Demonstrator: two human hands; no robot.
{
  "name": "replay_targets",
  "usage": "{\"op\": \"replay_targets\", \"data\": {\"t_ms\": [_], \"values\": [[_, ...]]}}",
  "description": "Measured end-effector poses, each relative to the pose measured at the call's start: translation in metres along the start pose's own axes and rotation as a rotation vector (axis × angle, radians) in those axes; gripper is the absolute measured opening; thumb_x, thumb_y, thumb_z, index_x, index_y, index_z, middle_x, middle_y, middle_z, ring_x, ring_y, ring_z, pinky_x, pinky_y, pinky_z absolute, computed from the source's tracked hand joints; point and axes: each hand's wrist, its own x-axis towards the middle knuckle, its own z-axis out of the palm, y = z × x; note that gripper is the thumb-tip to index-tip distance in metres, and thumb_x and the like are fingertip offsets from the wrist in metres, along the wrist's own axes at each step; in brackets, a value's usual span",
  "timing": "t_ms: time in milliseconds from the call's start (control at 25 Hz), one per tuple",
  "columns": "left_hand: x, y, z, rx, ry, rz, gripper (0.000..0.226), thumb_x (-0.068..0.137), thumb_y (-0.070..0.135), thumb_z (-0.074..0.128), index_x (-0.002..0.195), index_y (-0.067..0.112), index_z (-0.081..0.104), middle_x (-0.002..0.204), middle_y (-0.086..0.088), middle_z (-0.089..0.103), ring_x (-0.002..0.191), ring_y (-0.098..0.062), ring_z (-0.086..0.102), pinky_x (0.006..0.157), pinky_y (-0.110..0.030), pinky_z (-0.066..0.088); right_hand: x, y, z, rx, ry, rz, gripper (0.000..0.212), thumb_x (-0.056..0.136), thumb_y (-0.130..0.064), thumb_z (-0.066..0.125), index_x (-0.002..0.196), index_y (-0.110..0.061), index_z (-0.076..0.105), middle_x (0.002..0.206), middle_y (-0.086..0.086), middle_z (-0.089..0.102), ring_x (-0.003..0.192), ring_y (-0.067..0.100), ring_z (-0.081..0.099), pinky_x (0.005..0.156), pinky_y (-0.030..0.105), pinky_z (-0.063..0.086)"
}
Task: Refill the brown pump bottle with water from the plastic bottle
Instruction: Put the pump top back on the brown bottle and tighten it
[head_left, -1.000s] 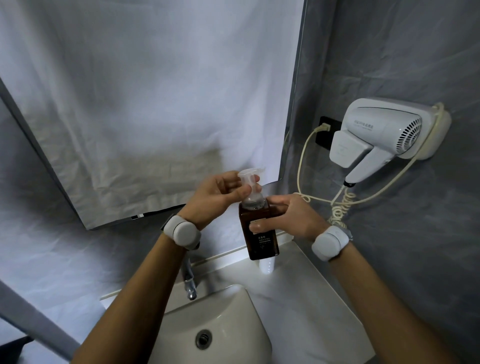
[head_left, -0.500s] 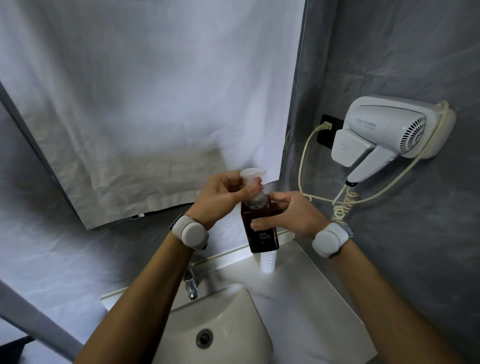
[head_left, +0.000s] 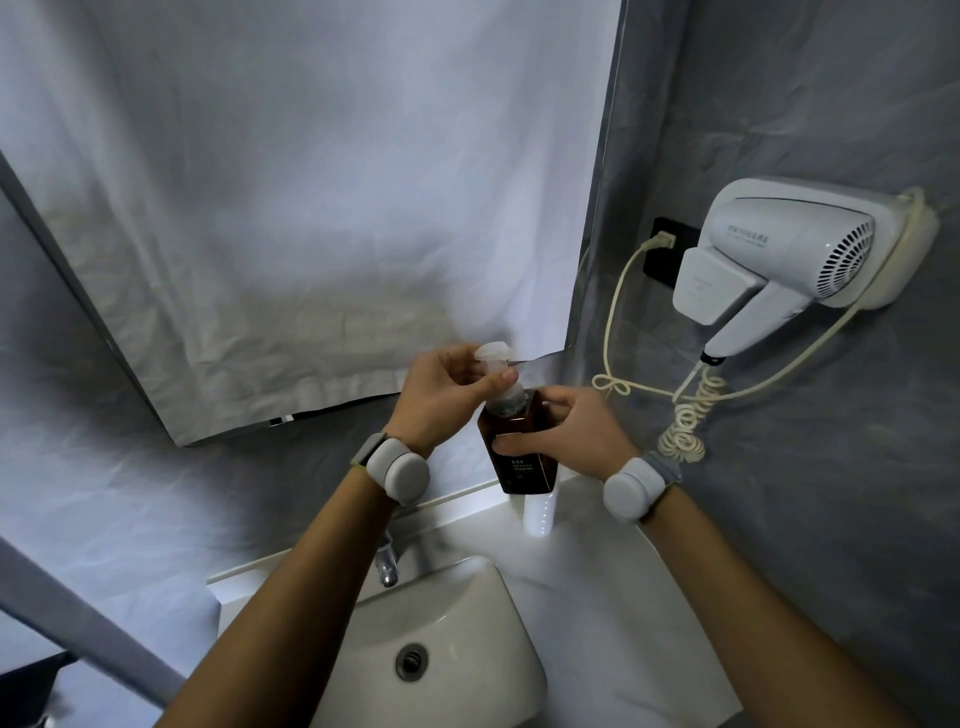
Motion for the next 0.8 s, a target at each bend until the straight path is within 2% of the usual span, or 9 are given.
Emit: {"op": "replay_targets", "data": {"t_ms": [120,240,400,520,600,680,760,800], "values": [[-0.002,-0.004,0.000,0.013,0.010,-0.001,0.018,0.089,0.011,0.080,0.106,0.018,0.078,0.100,-0.016,0.081,0.091,-0.017,0.077,0.086,-0.027,0.063,0.003,0.006,0.002,0.039,-0.054,0.002,0.064,0.050,-0.041,0.103,0.109,-0.031,0.081,0.097,-0.005,0.085,0.093,0.013,0.081,0.086,0.035,0.064],[-0.005,-0.007,0.000,0.009,-0.013,0.019,0.017,0.092,0.010,0.078,0.104,0.022,0.077,0.104,-0.026,0.078,0.089,-0.019,0.076,0.086,-0.029,0.062,0.007,0.012,-0.001,0.081,-0.142,0.017,0.064,0.048,-0.044,0.104,0.107,-0.033,0.082,0.099,-0.002,0.085,0.096,0.016,0.081,0.083,0.026,0.063],[-0.006,-0.015,0.001,-0.004,-0.035,0.009,0.023,0.092,0.007,0.076,0.107,0.025,0.077,0.104,-0.027,0.077,0.089,-0.019,0.075,0.085,-0.027,0.063,0.015,0.022,-0.001,0.111,-0.199,0.060,0.061,0.046,-0.042,0.105,0.103,-0.036,0.082,0.101,-0.001,0.085,0.098,0.015,0.080,0.078,0.018,0.060],[-0.004,-0.024,0.000,-0.020,-0.041,-0.049,0.025,0.091,0.002,0.076,0.110,0.019,0.076,0.109,-0.032,0.075,0.094,-0.026,0.073,0.086,-0.027,0.062,0.021,0.032,-0.001,0.074,-0.224,0.106,0.056,0.050,-0.036,0.104,0.101,-0.032,0.080,0.101,-0.003,0.084,0.097,0.011,0.080,0.077,0.016,0.059],[-0.001,-0.030,0.000,-0.002,-0.041,-0.077,0.025,0.090,0.001,0.077,0.111,0.015,0.076,0.108,-0.027,0.077,0.096,-0.027,0.074,0.089,-0.030,0.062,0.026,0.037,-0.002,0.048,-0.248,0.126,0.055,0.055,-0.031,0.102,0.104,-0.029,0.077,0.100,-0.006,0.084,0.096,0.009,0.079,0.077,0.015,0.059],[0.003,-0.036,0.000,0.031,-0.029,-0.097,0.025,0.089,0.002,0.078,0.114,0.006,0.077,0.108,-0.021,0.078,0.097,-0.032,0.076,0.094,-0.038,0.061,0.031,0.041,-0.001,0.021,-0.262,0.142,0.053,0.061,-0.025,0.101,0.108,-0.027,0.075,0.102,-0.005,0.084,0.099,0.009,0.079,0.082,0.019,0.060],[0.008,-0.044,0.001,0.095,-0.017,-0.100,0.027,0.089,0.005,0.079,0.115,0.000,0.076,0.109,-0.022,0.079,0.103,-0.037,0.076,0.098,-0.044,0.061,0.037,0.046,0.001,-0.004,-0.258,0.150,0.051,0.066,-0.019,0.099,0.110,-0.026,0.073,0.103,-0.002,0.083,0.100,0.010,0.078,0.088,0.024,0.061],[0.010,-0.048,0.002,0.122,-0.008,-0.096,0.026,0.089,0.006,0.080,0.113,-0.001,0.075,0.108,-0.022,0.078,0.103,-0.036,0.076,0.099,-0.045,0.061,0.039,0.048,0.002,-0.024,-0.253,0.149,0.050,0.068,-0.018,0.099,0.109,-0.026,0.072,0.103,-0.002,0.083,0.097,0.007,0.078,0.086,0.022,0.060]]}}
